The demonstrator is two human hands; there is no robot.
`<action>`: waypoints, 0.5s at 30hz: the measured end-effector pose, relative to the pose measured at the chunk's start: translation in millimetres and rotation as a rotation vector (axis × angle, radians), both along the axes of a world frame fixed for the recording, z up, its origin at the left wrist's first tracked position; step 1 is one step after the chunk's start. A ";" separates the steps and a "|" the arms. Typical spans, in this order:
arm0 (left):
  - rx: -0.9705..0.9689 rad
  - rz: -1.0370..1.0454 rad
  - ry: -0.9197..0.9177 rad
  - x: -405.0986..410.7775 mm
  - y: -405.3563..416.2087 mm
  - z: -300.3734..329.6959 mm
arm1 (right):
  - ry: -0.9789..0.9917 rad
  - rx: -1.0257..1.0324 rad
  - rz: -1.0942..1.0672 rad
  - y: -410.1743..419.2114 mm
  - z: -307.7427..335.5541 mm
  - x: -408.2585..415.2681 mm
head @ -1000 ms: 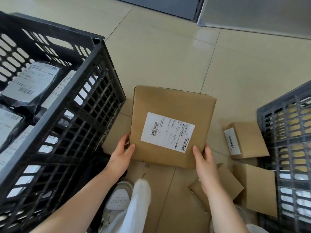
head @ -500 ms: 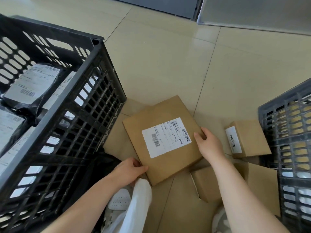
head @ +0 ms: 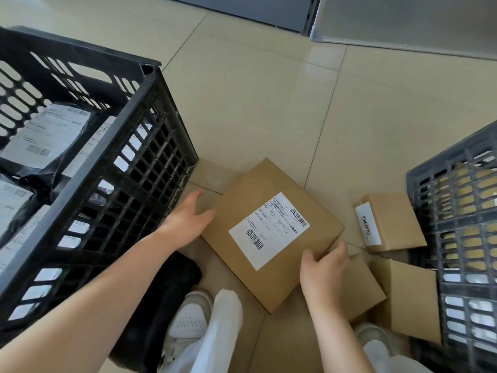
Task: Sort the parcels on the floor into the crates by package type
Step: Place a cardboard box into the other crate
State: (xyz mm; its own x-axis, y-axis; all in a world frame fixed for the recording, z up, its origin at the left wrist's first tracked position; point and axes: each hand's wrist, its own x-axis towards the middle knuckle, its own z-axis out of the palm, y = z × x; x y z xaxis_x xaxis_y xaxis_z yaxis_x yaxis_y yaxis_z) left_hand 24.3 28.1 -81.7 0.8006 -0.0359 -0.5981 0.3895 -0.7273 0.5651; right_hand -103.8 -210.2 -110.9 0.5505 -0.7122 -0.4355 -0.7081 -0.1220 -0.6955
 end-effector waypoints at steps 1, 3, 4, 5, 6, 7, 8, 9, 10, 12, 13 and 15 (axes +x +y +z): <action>-0.004 -0.032 0.044 -2.5 -4.2 -2.6 | 0.020 0.067 -0.029 1.4 -0.3 -2.2; 0.003 -0.050 0.081 -7.5 -8.7 -8.0 | 0.059 0.175 -0.076 3.7 1.6 -1.5; 0.015 -0.042 0.071 -9.7 -9.6 -9.4 | 0.064 0.209 -0.086 3.8 1.2 -0.2; 0.030 -0.032 0.057 -12.3 -10.0 -9.6 | 0.058 0.231 -0.090 4.2 3.1 0.5; 0.043 -0.021 0.040 -14.9 -9.3 -9.6 | 0.049 0.246 -0.081 4.0 3.7 1.2; 0.053 -0.005 0.029 -17.8 -8.7 -8.7 | 0.037 0.260 -0.072 3.8 5.0 1.8; 0.057 0.017 0.016 -20.6 -8.3 -6.6 | 0.027 0.264 -0.055 3.0 5.8 2.8; 0.058 0.039 -0.004 -23.5 -7.5 -4.2 | 0.010 0.265 -0.041 2.2 10.1 4.0; 0.048 0.065 -0.027 -26.2 -7.1 -1.2 | -0.005 0.261 -0.026 0.5 14.0 5.9; -0.016 0.140 -0.059 -29.3 -6.9 4.5 | -0.060 0.260 -0.009 -4.5 25.0 12.4; -0.072 0.190 -0.062 -29.4 -6.7 6.9 | -0.090 0.265 -0.009 -7.8 31.6 17.4; -0.249 0.331 -0.055 -27.9 -7.5 13.7 | -0.134 0.261 0.010 -16.6 44.8 27.9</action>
State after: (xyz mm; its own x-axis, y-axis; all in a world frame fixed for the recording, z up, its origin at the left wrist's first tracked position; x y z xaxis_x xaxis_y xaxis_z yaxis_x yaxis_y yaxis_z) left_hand -3.7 20.7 -68.0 0.8236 0.0905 -0.5600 0.5438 -0.4069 0.7340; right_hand -75.9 -226.8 -66.0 0.6219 -0.5799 -0.5263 -0.6073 0.0671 -0.7916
